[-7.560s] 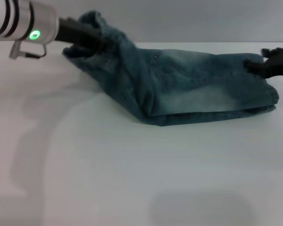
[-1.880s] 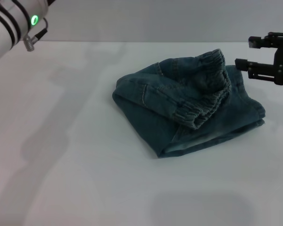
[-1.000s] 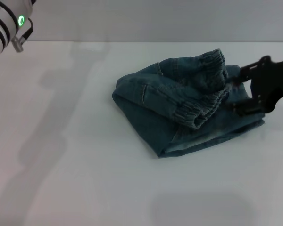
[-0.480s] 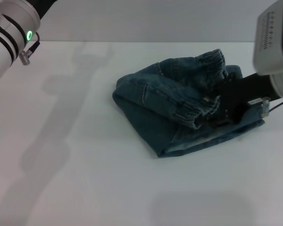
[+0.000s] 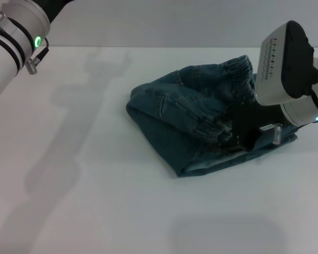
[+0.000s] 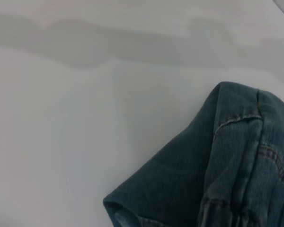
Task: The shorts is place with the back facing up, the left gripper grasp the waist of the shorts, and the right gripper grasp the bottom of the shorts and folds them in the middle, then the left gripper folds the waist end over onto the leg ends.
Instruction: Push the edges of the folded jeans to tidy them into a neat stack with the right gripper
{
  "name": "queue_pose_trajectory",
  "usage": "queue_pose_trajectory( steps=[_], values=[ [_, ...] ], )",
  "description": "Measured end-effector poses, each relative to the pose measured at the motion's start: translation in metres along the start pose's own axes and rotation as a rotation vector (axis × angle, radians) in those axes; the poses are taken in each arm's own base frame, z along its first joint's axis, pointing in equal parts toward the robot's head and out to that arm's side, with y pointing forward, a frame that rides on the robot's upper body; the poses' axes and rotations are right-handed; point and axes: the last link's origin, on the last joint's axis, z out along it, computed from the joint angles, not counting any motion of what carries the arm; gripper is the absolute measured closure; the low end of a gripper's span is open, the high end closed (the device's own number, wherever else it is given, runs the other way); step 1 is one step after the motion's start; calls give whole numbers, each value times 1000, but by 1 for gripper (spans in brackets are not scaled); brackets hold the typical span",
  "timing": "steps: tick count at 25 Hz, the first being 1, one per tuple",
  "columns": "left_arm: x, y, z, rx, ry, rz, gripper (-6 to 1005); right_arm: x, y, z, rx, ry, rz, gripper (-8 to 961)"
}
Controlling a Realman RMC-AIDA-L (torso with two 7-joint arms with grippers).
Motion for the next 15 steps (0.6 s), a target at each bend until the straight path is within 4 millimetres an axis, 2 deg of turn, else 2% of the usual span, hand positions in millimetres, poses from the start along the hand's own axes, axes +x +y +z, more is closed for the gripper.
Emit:
queue_pose_trajectory(
  steps=[15],
  values=[
    [1, 1, -4, -2, 6, 7, 153, -9, 1, 13, 32, -10, -19, 508]
  ],
)
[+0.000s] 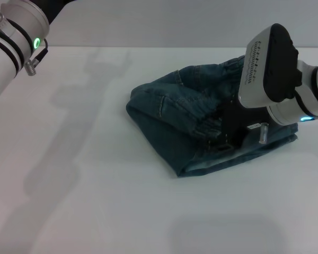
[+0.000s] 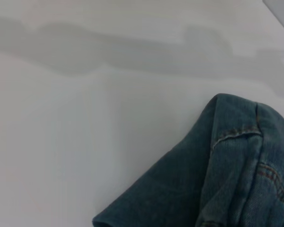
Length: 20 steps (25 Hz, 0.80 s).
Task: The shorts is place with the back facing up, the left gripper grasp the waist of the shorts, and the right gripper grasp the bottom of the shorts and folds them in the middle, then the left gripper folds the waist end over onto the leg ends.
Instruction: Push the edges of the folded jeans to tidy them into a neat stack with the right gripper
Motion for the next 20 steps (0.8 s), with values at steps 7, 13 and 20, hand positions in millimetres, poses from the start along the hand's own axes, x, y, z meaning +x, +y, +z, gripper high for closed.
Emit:
queue_pose_trajectory(
  steps=[7, 13, 20],
  values=[
    [-1, 1, -2, -4, 0, -1, 153, -1, -3, 4, 36, -6, -1, 525],
    [-2, 0, -4, 1, -1, -3, 153, -1, -2, 3, 55, -14, -14, 576],
    [-3, -2, -5, 5, -4, -4, 153, 3, -2, -2, 76, -24, -7, 725]
  ],
)
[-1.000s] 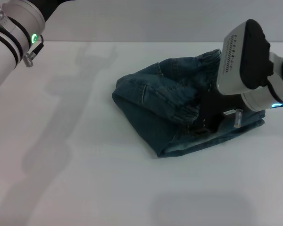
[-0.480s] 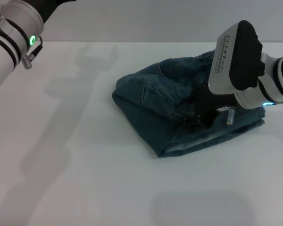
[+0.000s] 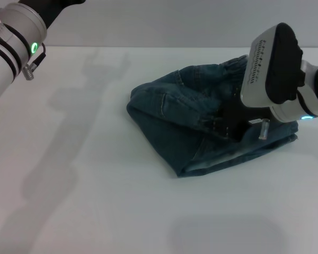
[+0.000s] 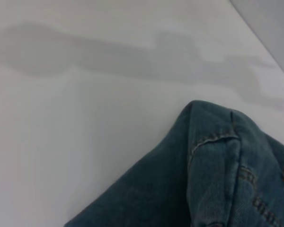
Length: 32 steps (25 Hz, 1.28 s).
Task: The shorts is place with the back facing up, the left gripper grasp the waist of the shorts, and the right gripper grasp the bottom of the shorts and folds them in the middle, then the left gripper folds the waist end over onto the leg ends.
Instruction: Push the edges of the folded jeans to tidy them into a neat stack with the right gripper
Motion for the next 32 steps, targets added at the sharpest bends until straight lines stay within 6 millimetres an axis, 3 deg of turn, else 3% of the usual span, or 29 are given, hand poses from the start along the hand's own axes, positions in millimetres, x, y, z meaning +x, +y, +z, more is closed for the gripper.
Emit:
queue_pose_trajectory(
  steps=[7, 16, 32],
  values=[
    [1, 0, 0, 0, 2, -1, 153, 3, -15, -17, 98, -81, 75, 870],
    [1, -1, -2, 2, 4, -1, 153, 20, -49, -36, 272, -136, 203, 869],
    [6, -1, -11, -15, 9, -14, 153, 46, -70, -19, 379, -117, 338, 874]
  ],
)
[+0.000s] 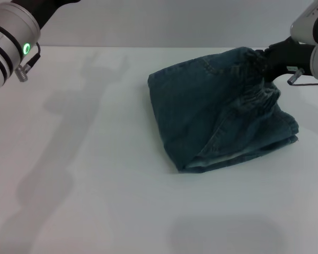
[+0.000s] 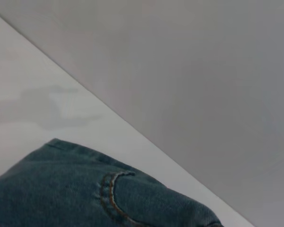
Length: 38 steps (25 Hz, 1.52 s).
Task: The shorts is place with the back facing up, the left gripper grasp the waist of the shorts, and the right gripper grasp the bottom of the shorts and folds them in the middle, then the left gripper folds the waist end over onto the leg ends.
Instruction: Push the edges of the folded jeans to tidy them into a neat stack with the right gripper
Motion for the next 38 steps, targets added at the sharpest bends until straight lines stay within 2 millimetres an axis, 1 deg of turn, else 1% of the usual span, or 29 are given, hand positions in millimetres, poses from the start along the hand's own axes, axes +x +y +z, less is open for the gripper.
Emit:
queue_pose_trajectory(
  steps=[7, 16, 18, 23, 26, 29, 34, 36, 38],
  values=[
    [1, 1, 1, -14, -8, 3, 153, 14, -3, 9, 36, 30, 35, 875],
    [2, 1, 1, -18, -8, 7, 153, 27, 1, 13, 24, 65, 49, 875],
    [3, 2, 0, -19, -3, 7, 153, 30, 1, 12, 26, 70, 54, 799],
    [3, 2, 0, -22, -5, 9, 153, 35, 0, 10, 32, 77, 64, 772],
    [3, 2, 0, -24, -7, 10, 153, 35, -3, 7, 46, 67, 68, 756],
    [3, 2, -1, -23, -7, 10, 153, 32, -8, 0, 75, 40, 69, 740],
    [1, 1, -1, -20, -11, 10, 153, 20, -13, -13, 109, -28, 80, 503],
    [1, 1, -1, -19, -12, 9, 153, 10, -17, -24, 128, -74, 77, 499],
    [1, 1, -1, -19, -11, 9, 153, 7, -17, -26, 128, -85, 73, 494]
  ],
)
